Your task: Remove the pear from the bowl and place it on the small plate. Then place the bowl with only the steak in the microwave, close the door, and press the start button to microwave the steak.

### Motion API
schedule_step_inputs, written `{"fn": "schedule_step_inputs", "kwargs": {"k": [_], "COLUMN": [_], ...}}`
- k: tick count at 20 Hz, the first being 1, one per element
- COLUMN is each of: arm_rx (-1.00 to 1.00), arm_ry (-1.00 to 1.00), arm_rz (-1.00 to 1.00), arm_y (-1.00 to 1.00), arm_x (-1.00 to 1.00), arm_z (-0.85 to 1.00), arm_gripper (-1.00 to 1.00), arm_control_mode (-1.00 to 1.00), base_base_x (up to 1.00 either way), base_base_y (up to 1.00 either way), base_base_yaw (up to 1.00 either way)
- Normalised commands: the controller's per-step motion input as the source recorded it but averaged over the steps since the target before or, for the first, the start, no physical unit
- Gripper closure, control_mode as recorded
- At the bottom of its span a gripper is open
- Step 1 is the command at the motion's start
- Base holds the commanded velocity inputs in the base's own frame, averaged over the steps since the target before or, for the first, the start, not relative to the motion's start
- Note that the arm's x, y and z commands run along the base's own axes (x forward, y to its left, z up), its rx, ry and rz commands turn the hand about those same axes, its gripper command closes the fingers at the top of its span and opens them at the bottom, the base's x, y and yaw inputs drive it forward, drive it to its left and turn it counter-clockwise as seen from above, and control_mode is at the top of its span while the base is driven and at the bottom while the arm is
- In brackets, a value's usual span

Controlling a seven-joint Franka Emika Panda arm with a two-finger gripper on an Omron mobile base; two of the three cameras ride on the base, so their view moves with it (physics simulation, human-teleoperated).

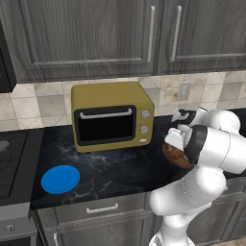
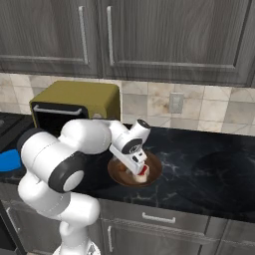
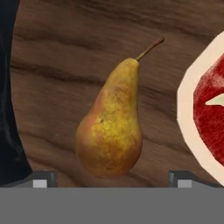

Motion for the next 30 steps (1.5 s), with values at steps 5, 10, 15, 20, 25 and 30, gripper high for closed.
{"fn": "schedule_step_inputs", "kwargs": {"k": [5,10,15,20,25,30], "arm_rx": [0.05,0.03,0.00,0.00,0.00,0.00], "arm_ry": [0.00,0.01,0.00,0.00,0.00,0.00], "arm_rz": [-0.02,0.00,0.00,-0.01,-0.05,0.00], "arm_y": [-0.10,-0.02,0.05,0.11,0.26,0.01], "arm_x": [0.20,0.18,0.01,-0.04,-0.01,-0.03], "arm_z": [-0.09,-0.27,-0.14,-0.21,-0.15,-0.27], "arm_gripper": [-1.00,-1.00,-1.00,-1.00,-1.00,-1.00], "arm_control_mode": [-1.00,-1.00,-1.00,-1.00,-1.00,-1.00], "base_base_x": [0.00,0.00,0.00,0.00,0.00,0.00], "base_base_y": [0.00,0.00,0.00,0.00,0.00,0.00], "base_base_yaw": [0.00,0.00,0.00,0.00,0.00,0.00]}}
